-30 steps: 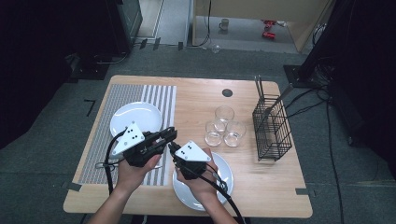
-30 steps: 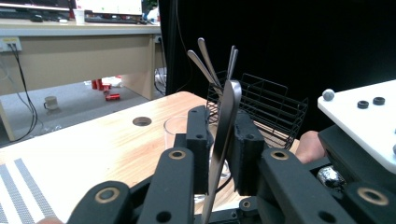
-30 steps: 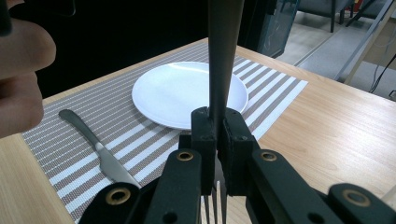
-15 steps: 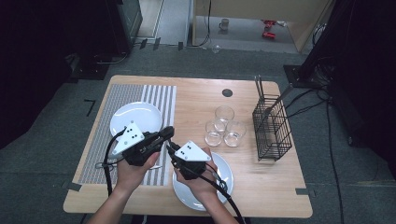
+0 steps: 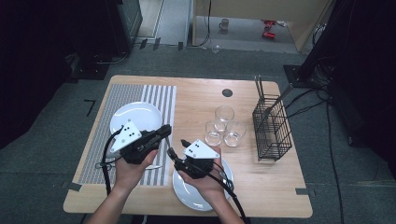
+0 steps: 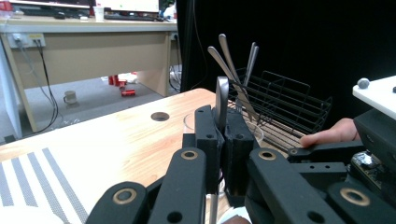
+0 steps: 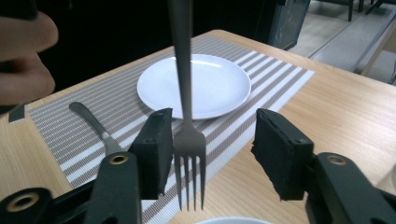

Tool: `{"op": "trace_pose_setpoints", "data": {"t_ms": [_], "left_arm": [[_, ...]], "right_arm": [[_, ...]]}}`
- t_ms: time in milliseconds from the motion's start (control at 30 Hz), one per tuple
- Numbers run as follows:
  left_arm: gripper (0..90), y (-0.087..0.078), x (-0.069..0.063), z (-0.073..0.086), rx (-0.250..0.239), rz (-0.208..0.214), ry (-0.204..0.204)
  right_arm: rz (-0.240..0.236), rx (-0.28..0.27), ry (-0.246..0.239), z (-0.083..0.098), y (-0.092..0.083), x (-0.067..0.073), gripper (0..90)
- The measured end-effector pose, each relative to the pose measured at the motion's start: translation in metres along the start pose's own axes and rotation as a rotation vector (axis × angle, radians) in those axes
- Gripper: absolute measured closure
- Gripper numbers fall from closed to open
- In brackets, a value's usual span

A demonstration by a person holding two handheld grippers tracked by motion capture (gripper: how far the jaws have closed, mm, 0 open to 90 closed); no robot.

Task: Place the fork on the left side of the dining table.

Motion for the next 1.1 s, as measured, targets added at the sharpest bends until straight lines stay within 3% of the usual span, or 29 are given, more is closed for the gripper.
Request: {"op": "trace_pose_setpoints", "data": {"t_ms": [533, 900, 1100], "left_arm": [[88.3, -0.002, 0.014, 0.003, -0.001, -0.03, -0.027], [88.3, -0.003, 0.02, 0.003, -0.007, -0.042, -0.05], [88.3, -0.004, 0.024, 0.004, -0.001, -0.05, -0.052]], "right_arm": [[0.038, 0.039, 0.022, 0.02, -0.01, -0.023, 26.9], [0.096, 0.089, 0.081, 0.037, -0.016, -0.047, 13.1], [0.101, 0.094, 0.097, 0.046, -0.021, -0.058, 7.2]]}}
Point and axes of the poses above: each handheld gripper's, and its own axes: y roughly forward along the jaws, z roughly out of its underside, x roughly to its left, the point moved 7 cm from there along y, roughly forward along the jaws, and after that the axes turned 14 degrees about x, right-handed, at the moved point
